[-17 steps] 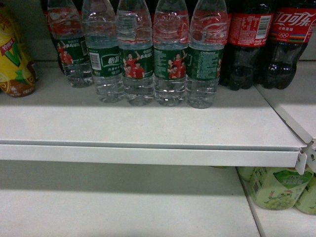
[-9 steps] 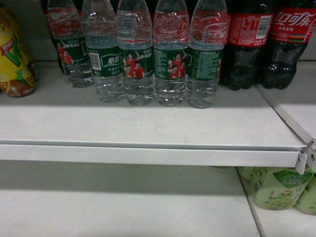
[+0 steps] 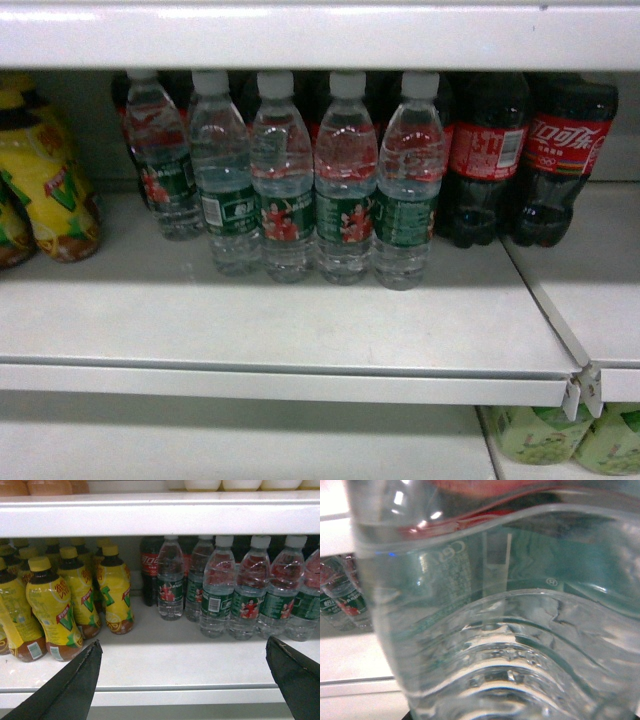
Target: Move water from second to third shelf
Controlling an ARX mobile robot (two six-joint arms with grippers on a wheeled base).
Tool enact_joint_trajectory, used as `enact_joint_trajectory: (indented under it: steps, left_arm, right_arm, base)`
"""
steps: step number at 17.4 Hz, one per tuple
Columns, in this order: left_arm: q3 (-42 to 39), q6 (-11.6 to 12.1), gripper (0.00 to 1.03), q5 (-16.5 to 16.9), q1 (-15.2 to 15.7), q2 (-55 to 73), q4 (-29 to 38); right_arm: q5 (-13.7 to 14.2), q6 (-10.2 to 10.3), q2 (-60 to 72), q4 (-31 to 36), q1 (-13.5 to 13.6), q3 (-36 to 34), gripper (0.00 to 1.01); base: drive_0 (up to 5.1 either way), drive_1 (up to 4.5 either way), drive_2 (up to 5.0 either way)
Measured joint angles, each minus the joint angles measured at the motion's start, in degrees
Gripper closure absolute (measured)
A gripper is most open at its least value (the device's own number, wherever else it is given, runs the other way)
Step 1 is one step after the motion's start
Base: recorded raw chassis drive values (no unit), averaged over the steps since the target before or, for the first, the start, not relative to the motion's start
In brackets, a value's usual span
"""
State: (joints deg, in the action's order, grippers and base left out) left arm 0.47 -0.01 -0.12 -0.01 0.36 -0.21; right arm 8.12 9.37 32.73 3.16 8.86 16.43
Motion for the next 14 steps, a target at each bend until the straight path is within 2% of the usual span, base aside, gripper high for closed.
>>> enact_joint_trajectory:
  steps: [14]
  left_arm:
    - [0.02, 0.00, 0.05, 0.11, 0.00, 0.00, 0.20]
  right_arm:
    - [0.02, 0.00, -0.15, 0.28, 0.00, 0.20, 0.61]
  base:
    - [0.0, 0.00, 0.0]
